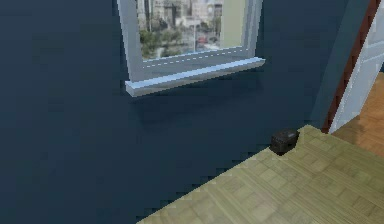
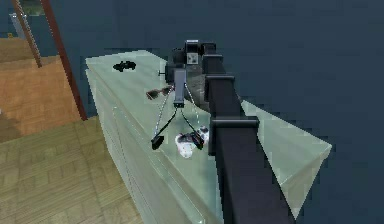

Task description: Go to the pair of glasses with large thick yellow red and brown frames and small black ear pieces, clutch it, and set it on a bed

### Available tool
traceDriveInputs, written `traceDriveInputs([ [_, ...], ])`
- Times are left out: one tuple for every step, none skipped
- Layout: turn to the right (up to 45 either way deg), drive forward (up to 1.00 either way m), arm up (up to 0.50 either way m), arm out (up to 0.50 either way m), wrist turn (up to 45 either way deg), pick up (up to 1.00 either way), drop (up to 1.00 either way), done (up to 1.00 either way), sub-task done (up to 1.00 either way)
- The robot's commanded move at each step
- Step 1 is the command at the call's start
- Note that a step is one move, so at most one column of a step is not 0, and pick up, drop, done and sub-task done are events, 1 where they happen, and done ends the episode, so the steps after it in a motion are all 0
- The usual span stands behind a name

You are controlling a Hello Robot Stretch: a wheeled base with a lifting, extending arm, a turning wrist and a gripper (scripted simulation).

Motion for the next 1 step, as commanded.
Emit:
traceDriveInputs([
  [0.0,0.00,0.00,0.00,45.0,0.00,0.00,0.00,0.00],
])
